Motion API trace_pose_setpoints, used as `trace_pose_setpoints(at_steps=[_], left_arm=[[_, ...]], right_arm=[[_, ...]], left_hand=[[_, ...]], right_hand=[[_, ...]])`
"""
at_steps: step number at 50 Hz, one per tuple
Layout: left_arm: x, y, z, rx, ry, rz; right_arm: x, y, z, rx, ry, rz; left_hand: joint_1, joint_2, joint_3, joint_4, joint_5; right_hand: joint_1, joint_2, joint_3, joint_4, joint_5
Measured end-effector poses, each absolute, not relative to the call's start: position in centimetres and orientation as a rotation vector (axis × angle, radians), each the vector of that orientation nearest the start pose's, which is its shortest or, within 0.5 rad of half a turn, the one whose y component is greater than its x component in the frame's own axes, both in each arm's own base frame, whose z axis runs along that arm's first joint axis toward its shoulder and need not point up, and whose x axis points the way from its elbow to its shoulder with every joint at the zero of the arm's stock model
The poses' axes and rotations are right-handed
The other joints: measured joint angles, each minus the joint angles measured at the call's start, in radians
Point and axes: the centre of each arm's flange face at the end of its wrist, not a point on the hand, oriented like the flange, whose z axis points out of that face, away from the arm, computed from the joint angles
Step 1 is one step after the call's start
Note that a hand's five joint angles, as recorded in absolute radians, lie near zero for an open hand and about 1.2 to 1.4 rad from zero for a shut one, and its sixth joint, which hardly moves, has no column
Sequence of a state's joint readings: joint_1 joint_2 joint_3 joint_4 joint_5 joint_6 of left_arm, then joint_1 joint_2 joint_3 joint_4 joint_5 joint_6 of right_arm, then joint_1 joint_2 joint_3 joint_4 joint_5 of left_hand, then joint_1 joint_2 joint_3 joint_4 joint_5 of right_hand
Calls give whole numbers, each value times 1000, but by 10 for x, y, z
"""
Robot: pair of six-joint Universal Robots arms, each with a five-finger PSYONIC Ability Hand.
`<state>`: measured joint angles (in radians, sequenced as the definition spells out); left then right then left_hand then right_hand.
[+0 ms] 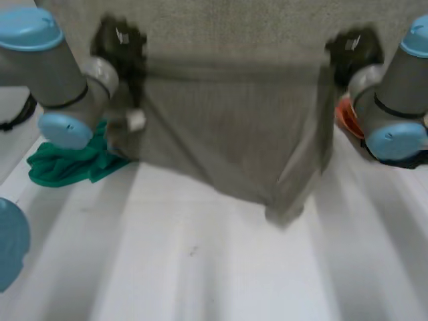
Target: Fold the laundry.
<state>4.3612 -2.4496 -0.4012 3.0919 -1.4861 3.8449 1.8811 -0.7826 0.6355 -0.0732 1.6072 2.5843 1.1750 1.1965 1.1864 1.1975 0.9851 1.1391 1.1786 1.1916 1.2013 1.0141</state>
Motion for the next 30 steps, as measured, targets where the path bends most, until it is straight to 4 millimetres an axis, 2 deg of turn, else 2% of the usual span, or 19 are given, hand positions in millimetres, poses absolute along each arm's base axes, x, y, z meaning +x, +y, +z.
trace_pose_setpoints(at_steps=[2, 4, 7, 9, 12, 15, 19, 24, 25, 28, 29, 30], left_arm=[[-304, -426, 339, 858, 1395, -2426], [-303, -423, 364, 746, 1315, -2532], [-299, -417, 387, 637, 1260, -2636], [-297, -414, 392, 614, 1264, -2662], [-293, -412, 385, 624, 1320, -2657], [-289, -412, 368, 666, 1406, -2610], [-282, -412, 321, 768, 1604, -2465], [-274, -406, 260, 892, 1819, -2251], [-272, -403, 244, 930, 1864, -2191], [-267, -397, 205, 1026, 1946, -2046], [-266, -396, 199, 1043, 1956, -2020], [-264, -395, 184, 1083, 1974, -1963]], right_arm=[[274, -438, 319, -667, 1753, -2787], [275, -439, 341, -540, 1605, -2884], [277, -434, 362, -439, 1468, -2936], [278, -430, 367, -424, 1441, -2932], [279, -423, 365, -452, 1474, -2882], [279, -417, 355, -501, 1548, -2817], [277, -405, 320, -630, 1756, -2632], [272, -389, 270, -781, 2003, -2366], [270, -383, 253, -822, 2077, -2276], [264, -372, 220, -888, 2213, -2094], [263, -370, 214, -899, 2237, -2060], [261, -367, 204, -913, 2271, -2011]], left_hand=[[0, 0, 0, 0, 0], [0, 0, 0, 0, 0], [0, 0, 0, 0, 0], [0, 0, 0, 0, 0], [0, 0, 0, 0, 0], [0, 0, 0, 0, 0], [0, 0, 0, 0, 0], [-78, -116, -105, -111, -61], [-129, -148, -137, -149, -102], [-220, -227, -214, -226, -186], [-235, -240, -227, -242, -202], [-267, -277, -262, -276, -236]], right_hand=[[0, 0, 0, 0, -1], [0, 0, 0, 0, 0], [0, 0, 0, 0, 7], [0, 0, 0, 0, 8], [0, 0, 0, 0, 9], [0, 0, 0, 0, 10], [0, 0, 0, 0, 9], [0, 0, 0, 0, 10], [0, 0, 0, 0, 10], [0, 0, 0, 0, 10], [0, 0, 0, 0, 10], [0, 1, 0, 0, 10]])
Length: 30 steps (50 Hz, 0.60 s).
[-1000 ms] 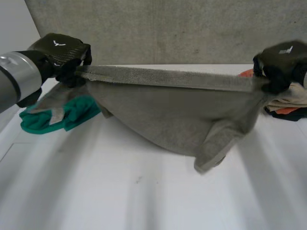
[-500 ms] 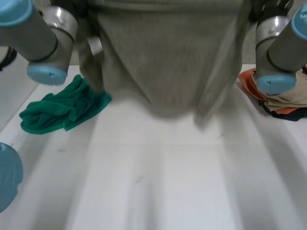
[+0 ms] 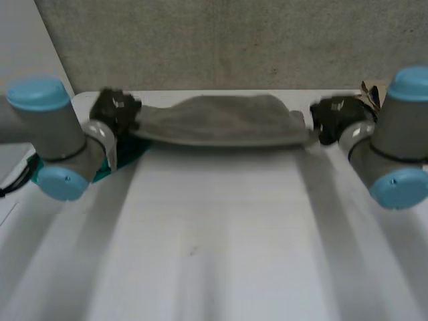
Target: Fold the laundry.
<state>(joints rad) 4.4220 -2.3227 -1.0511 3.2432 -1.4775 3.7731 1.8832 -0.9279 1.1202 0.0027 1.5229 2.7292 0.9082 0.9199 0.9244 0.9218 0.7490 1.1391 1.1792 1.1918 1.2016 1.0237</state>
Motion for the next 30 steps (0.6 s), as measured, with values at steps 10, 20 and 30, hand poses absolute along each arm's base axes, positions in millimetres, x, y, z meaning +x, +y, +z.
trace_pose_setpoints(at_steps=[10, 20, 30], left_arm=[[-242, -403, 123, 1196, 1965, -1724], [-235, -407, 125, 1155, 1950, -1703], [-229, -375, 141, 1242, 2002, -1625]], right_arm=[[236, -350, 146, -990, 2496, -1710], [228, -344, 146, -1006, 2517, -1661], [223, -337, 160, -1060, 2540, -1625]], left_hand=[[-190, -201, -196, -201, -204], [-15, -65, -93, -88, -106], [230, 275, 263, 272, 217]], right_hand=[[0, 0, 0, 0, 0], [0, 0, 0, 0, 0], [0, 0, 0, 0, 0]])
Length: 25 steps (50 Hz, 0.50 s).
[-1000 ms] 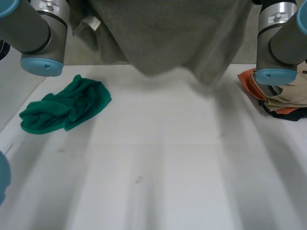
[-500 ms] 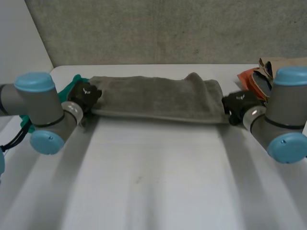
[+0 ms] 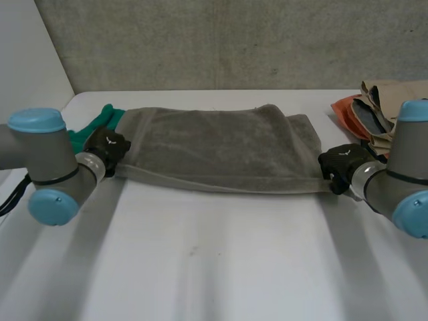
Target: Fold the laundry.
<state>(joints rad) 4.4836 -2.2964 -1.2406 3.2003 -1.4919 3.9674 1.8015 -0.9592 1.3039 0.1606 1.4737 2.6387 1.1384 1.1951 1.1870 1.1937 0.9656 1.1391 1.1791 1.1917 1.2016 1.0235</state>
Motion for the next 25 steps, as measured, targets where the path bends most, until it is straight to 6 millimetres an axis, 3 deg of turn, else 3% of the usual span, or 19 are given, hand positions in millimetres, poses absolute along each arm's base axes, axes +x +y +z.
trace_pose_setpoints(at_steps=[1, 5, 12, 14, 19, 25], left_arm=[[-229, -375, 141, 1242, 2002, -1625], [-214, -334, 155, 1347, 2039, -1431], [-187, -266, 165, 1546, 2086, -1100], [-180, -245, 165, 1627, 2098, -993], [-178, -233, 166, 1706, 2082, -935], [-192, -263, 179, 1640, 2005, -1087]], right_arm=[[223, -337, 160, -1060, 2540, -1625], [212, -323, 177, -1274, 2585, -1508], [192, -291, 189, -1718, 2594, -1150], [184, -277, 193, -1887, 2561, -967], [179, -272, 193, -1973, 2542, -855], [188, -288, 187, -1920, 2574, -962]], left_hand=[[0, 0, 0, 0, 0], [0, 0, 0, 0, 0], [2, 0, 0, 0, 12], [3, 0, 0, 0, 24], [3, 0, 0, 0, 24], [3, 0, 0, 0, 28]], right_hand=[[0, 0, 0, 0, 0], [0, 0, 0, 0, 0], [0, 0, 0, 0, 0], [0, 0, 0, 0, -1], [0, 0, 0, 0, 1], [0, 0, 0, 0, 7]])
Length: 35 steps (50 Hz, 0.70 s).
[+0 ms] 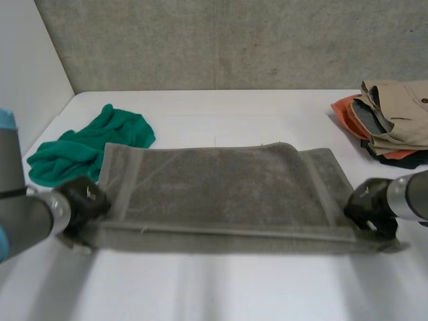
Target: Fold the laundry.
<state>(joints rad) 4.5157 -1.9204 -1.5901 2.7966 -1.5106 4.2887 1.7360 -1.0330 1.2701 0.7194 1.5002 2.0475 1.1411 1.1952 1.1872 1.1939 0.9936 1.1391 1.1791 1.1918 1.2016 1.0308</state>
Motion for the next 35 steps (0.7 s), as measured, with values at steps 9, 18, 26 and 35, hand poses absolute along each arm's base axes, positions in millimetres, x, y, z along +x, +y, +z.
trace_pose_setpoints(at_steps=[9, 18, 26, 35], left_arm=[[-228, -344, 196, 1345, 1948, -1437], [-256, -397, 175, 1222, 1920, -1537], [-277, -425, 159, 1171, 1855, -1600], [-297, -422, 186, 1105, 1801, -1724]], right_arm=[[219, -344, 181, -1693, 2545, -1464], [248, -400, 167, -1571, 2433, -1867], [269, -439, 139, -1554, 2354, -2028], [269, -454, 155, -1321, 2373, -2143]], left_hand=[[1, 0, 0, 0, 6], [5, 0, 0, 0, 6], [-51, -60, -59, -61, -49], [-954, -986, -975, -993, -944]], right_hand=[[0, 0, 0, 0, 5], [0, 0, 0, 0, 5], [-114, -125, -137, -144, -129], [-916, -966, -979, -986, -982]])
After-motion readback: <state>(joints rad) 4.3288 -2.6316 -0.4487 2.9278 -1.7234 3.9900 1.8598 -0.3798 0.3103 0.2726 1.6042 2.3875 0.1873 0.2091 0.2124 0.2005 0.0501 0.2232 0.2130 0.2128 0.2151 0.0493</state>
